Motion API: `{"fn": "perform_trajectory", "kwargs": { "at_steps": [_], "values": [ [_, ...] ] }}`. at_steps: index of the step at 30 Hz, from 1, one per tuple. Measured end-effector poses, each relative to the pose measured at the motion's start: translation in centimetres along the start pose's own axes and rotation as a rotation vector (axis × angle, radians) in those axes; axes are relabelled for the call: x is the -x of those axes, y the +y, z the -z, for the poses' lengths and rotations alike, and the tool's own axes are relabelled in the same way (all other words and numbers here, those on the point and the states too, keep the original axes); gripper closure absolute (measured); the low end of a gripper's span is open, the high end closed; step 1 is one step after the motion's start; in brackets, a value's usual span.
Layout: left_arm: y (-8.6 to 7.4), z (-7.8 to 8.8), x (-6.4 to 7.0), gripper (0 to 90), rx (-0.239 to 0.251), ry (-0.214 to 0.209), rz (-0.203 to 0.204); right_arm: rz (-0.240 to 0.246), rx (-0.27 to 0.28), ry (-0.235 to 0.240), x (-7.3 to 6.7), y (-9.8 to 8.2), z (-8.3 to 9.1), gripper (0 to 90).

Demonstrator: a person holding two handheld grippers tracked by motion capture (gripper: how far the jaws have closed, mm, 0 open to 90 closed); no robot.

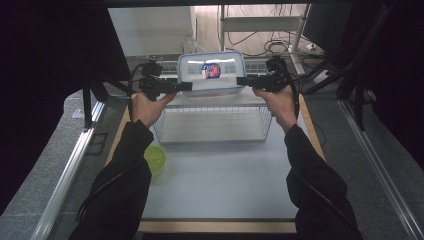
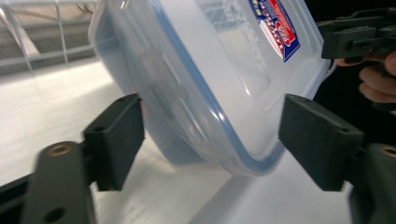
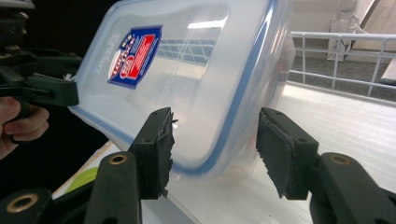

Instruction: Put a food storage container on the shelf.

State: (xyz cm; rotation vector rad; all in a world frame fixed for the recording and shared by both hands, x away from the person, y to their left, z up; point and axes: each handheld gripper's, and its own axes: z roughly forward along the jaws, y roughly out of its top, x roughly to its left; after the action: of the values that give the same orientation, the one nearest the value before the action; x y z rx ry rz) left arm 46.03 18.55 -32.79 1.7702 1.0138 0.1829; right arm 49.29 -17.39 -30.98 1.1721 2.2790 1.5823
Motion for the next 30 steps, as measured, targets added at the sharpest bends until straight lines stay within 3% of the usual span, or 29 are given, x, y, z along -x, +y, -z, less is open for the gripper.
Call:
{"fn": "perform_trajectory", "kwargs": {
  "at_steps": [4,6,10,13,16,18,22,25,26,28,30],
  "values": [
    [0.2,-0.3,0.2,16.6,-0.005,0.028,-0.024,-0.005,0.001,0.0,0.1,-0.1,-0.2,46.0],
    [0.4,-0.4,0.4,12.4,0.003,0.066,-0.043,-0.006,0.001,0.002,0.1,-0.1,-0.2,46.1],
    [0.6,-0.2,0.7,12.7,0.012,0.102,-0.066,-0.027,0.003,0.02,0.3,-0.1,-0.1,46.5],
    [0.5,-0.1,0.8,15.4,0.022,0.072,-0.077,-0.019,0.016,0.007,0.3,0.0,0.1,47.7],
    [0.2,-0.2,1.0,18.1,-0.006,0.097,-0.108,-0.029,0.037,0.008,0.4,0.1,0.4,47.5],
    [-0.1,-0.1,1.0,19.9,-0.003,0.099,-0.119,-0.004,0.013,-0.016,0.2,0.1,0.4,47.3],
    [-0.7,0.6,1.0,30.1,0.019,0.095,-0.107,0.017,0.005,-0.023,0.0,-0.3,0.5,51.0],
    [-1.3,1.1,1.1,45.5,0.02,0.109,-0.098,0.037,0.002,-0.047,-0.5,-0.6,0.7,68.7],
    [-1.5,1.2,1.2,52.6,0.01,0.118,-0.1,0.048,-0.002,-0.06,-0.7,-0.8,0.7,71.4],
    [-1.8,1.0,1.1,64.4,-0.019,0.098,-0.099,0.075,-0.02,-0.07,-1.0,-1.1,0.6,77.4],
    [-2.0,0.5,1.2,70.4,-0.059,0.128,-0.123,0.078,-0.042,-0.052,-1.2,-1.3,0.3,78.9]
  ]
}}
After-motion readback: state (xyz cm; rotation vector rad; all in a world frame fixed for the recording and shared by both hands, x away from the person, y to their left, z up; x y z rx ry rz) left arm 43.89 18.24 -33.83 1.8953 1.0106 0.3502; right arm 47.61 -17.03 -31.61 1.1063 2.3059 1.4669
